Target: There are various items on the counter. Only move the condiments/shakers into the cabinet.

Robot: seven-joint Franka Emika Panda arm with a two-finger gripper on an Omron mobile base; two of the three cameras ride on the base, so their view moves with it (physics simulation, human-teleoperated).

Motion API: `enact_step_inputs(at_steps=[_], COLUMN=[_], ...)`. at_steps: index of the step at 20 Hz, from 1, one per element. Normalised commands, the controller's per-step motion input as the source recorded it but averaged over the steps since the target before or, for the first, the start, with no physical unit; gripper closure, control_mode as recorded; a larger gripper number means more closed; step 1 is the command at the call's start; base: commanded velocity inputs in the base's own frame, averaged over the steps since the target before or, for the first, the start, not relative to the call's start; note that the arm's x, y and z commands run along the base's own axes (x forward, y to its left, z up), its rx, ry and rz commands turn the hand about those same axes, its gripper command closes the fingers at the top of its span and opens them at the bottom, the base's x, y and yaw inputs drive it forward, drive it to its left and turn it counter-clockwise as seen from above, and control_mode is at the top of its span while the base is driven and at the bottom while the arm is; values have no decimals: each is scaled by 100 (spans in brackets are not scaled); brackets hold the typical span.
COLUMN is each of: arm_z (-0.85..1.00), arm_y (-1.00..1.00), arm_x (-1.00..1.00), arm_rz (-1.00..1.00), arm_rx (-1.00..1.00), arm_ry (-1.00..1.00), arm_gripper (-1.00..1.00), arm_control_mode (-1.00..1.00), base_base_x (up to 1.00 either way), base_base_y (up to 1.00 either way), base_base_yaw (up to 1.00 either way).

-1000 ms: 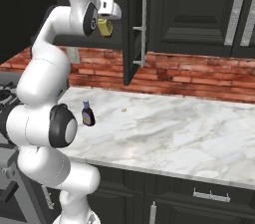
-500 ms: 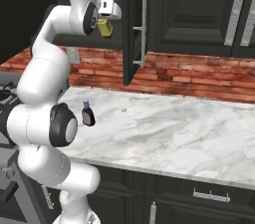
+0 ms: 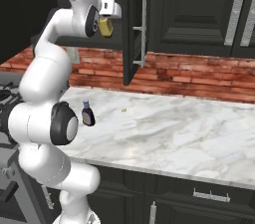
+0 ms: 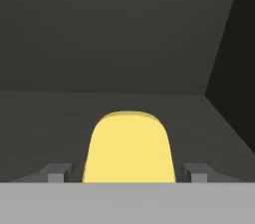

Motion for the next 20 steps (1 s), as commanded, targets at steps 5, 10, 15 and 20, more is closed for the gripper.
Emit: enact_step_inputs(at_steps=[5,10,15,20], arm_z=[-19,-20,-29,-22], arm_y=[0,0,0,0], arm_x=[40,35,36,14], arm_rz=[0,0,0,0], arm_rx=[-1,-2,-11,-10], arm_ry=[-8,-4,-11,-11], arm_gripper=[-100,-100,-100,-100], arm_control_mode=[-100,-100,-100,-100], base_base_x=[0,0,0,0], base_base_y=[0,0,0,0], base_base_yaw=[0,0,0,0])
